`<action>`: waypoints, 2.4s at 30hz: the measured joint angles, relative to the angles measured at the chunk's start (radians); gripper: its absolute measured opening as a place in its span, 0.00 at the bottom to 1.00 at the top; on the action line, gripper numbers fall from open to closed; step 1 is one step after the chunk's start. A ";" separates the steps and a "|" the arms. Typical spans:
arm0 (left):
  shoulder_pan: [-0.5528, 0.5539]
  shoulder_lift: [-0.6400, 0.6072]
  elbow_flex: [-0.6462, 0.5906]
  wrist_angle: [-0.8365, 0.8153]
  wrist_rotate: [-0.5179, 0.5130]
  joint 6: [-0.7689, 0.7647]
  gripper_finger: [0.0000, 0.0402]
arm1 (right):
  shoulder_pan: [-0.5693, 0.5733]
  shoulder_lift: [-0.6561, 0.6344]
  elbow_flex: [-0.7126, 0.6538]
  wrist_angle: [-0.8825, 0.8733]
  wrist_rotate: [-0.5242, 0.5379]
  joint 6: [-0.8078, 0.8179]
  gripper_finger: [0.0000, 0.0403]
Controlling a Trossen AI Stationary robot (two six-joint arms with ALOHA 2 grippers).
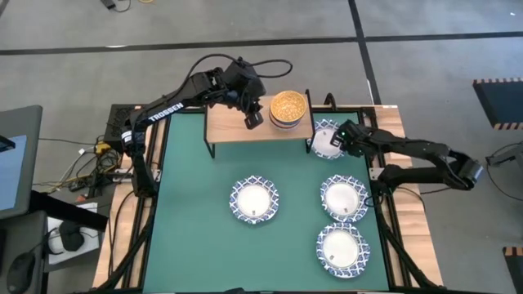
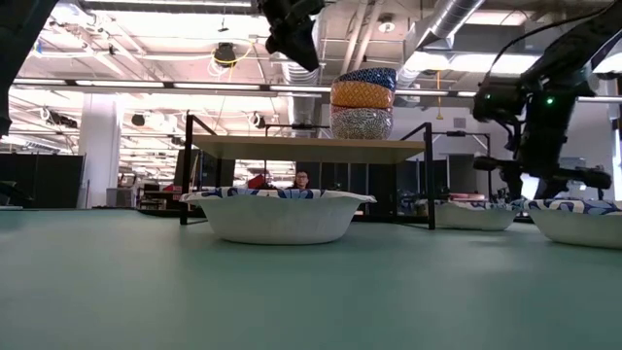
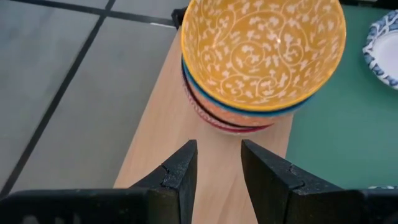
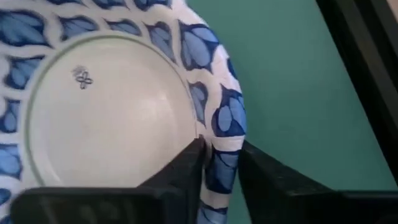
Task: Place and stack bowls onto a shelf
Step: Put the white bowl on the shelf
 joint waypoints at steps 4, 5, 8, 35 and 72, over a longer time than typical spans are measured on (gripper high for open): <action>0.000 0.000 0.000 -0.013 -0.008 -0.001 0.27 | 0.028 -0.045 0.000 0.023 0.002 -0.038 0.12; 0.000 0.000 0.000 -0.013 -0.008 -0.001 0.27 | 0.034 -0.068 0.000 0.026 0.002 -0.045 0.08; 0.000 0.000 0.000 -0.013 -0.013 -0.010 0.27 | 0.055 -0.164 0.000 0.016 0.011 -0.066 0.05; -0.098 0.000 -0.001 0.447 0.015 0.032 0.41 | 0.429 -0.560 0.177 0.517 0.520 -0.756 0.06; -0.063 -0.051 0.036 0.375 0.015 -0.108 0.01 | 0.570 -0.324 0.356 0.713 0.374 -0.958 0.26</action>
